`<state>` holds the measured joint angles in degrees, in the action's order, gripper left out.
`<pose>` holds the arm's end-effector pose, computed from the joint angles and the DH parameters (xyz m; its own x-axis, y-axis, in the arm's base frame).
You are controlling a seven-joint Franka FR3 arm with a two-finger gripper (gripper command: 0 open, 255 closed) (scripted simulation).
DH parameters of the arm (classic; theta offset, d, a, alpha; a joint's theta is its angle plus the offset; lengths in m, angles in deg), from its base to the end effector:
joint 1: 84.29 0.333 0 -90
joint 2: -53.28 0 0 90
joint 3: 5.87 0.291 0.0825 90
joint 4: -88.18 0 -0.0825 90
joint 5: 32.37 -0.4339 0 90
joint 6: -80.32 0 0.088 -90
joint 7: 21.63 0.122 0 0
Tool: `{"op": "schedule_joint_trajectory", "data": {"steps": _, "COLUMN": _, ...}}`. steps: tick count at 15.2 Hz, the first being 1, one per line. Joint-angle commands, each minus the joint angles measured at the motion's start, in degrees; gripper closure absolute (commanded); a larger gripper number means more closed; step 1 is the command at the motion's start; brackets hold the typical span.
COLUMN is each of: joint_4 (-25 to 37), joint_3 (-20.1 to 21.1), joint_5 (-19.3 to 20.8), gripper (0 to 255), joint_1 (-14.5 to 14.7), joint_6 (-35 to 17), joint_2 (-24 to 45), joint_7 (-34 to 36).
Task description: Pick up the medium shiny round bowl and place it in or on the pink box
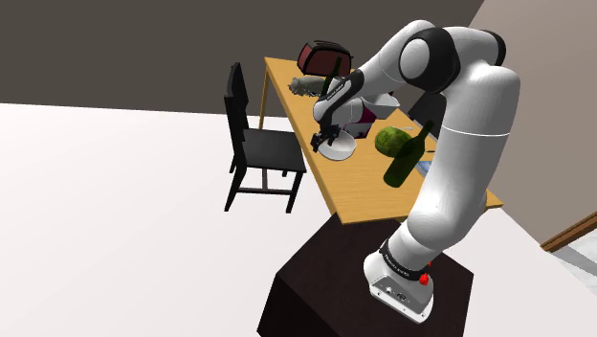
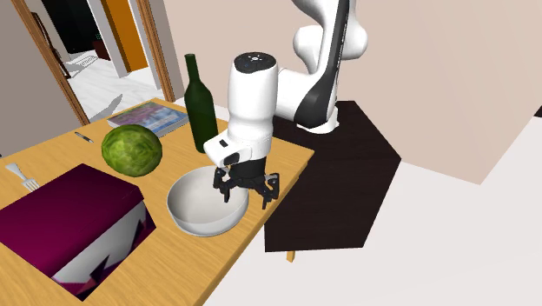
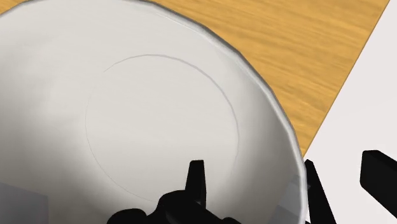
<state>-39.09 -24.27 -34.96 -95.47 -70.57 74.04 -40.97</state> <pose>0.4971 -0.2944 0.1451 0.9809 -0.1908 0.0375 -0.1938 -0.9753 0.1057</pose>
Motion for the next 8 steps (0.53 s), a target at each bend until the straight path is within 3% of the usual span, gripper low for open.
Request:
{"op": "schedule_joint_trajectory", "data": {"steps": 1, "joint_4": 0.0, "joint_3": 0.0, "joint_5": 0.0, "gripper": 0, "joint_1": 0.0, "joint_6": 0.0, "joint_2": 0.0, "joint_7": 0.0}}
{"op": "schedule_joint_trajectory", "data": {"steps": 2, "joint_4": 0.0, "joint_3": 0.0, "joint_5": 0.0, "gripper": 255, "joint_1": 0.0, "joint_6": 0.0, "joint_2": 0.0, "joint_7": 0.0}}
{"op": "schedule_joint_trajectory", "data": {"steps": 8, "joint_4": 0.0, "joint_3": 0.0, "joint_5": 0.0, "gripper": 255, "joint_1": 0.0, "joint_6": 0.0, "joint_2": 0.0, "joint_7": 0.0}}
